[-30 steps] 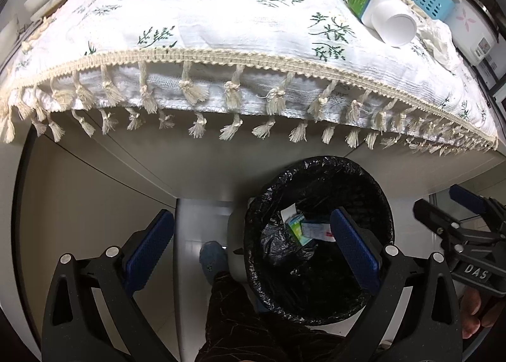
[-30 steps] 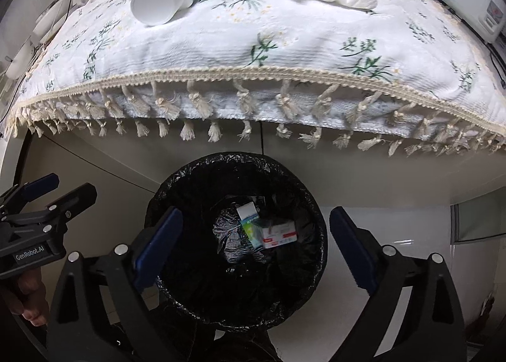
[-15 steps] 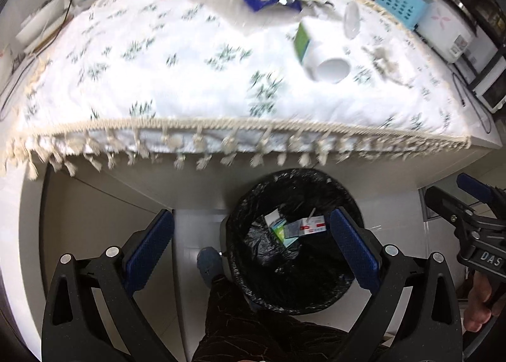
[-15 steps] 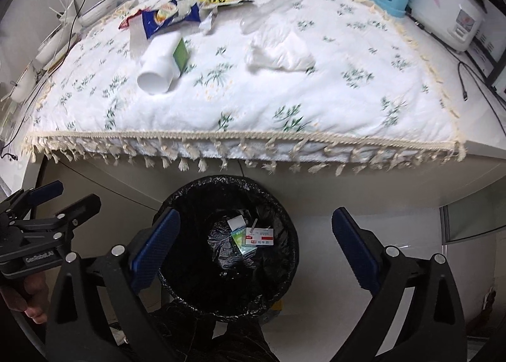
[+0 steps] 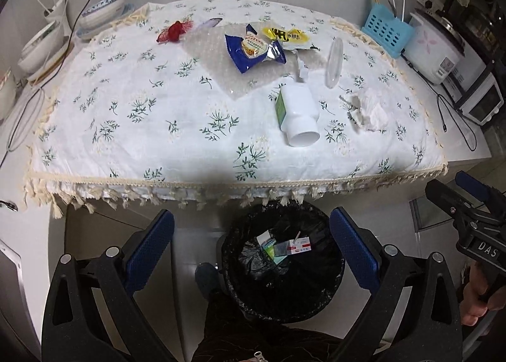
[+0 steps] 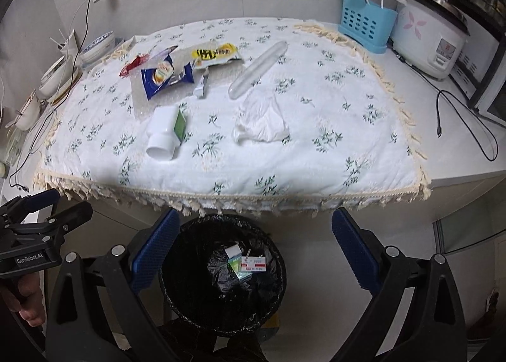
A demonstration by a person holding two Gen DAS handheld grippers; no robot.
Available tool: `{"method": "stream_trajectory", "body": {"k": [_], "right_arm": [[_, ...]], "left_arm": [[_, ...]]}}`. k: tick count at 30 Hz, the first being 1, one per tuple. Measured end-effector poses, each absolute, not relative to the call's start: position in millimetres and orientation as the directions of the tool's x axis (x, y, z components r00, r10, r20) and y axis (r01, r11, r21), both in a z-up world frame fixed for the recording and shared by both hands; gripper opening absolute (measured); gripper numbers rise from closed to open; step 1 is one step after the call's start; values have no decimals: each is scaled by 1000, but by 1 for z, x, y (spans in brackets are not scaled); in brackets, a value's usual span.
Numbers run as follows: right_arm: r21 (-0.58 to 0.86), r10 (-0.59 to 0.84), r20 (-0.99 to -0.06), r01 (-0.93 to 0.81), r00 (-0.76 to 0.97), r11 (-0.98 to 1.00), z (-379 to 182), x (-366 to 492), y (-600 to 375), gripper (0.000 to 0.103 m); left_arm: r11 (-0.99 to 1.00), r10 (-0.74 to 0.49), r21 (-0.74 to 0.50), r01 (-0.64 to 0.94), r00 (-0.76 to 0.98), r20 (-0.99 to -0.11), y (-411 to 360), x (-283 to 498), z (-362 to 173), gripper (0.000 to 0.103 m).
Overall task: Collect trash
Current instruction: 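Move both tools back up over the table toward remaining trash, then grasp the white pill bottle with left tool while right tool grasps the crumpled tissue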
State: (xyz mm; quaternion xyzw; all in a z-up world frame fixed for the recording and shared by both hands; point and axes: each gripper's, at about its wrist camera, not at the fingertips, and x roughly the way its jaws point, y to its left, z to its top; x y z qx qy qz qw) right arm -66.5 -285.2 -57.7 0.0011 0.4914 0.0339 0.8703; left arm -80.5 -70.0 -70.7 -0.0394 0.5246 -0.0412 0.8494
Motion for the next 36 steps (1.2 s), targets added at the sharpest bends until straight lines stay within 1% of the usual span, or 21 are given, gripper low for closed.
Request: {"method": "stream_trajectory", "body": {"k": [4,22,27,34,36], "right_arm": [[53,71,-846,-49,528,997,-49,-58,-290,93],[35,55,-820,-46,569,998,-26,-23,-294,93],[28,46,-829,-40,558,999,-31,-12,-296,93],[42,46,-860,-18,508,999,-56,16,-303,93],[36,42,-871,-20,490,999,-65,25,-303,90]], "left_arm": [[993,-115,-118,20,447,-887,-68,-72,-67,96],[990,-135,-139,26,462,-877,-68,-28,-55,97],[990,-136,-140,26,463,-876,-65,-9,-56,97],[989,-146,-144,38,415,-898,-72,21,-73,97],[987,-157,-150,49,395,-905,-79,29,-79,97]]}}
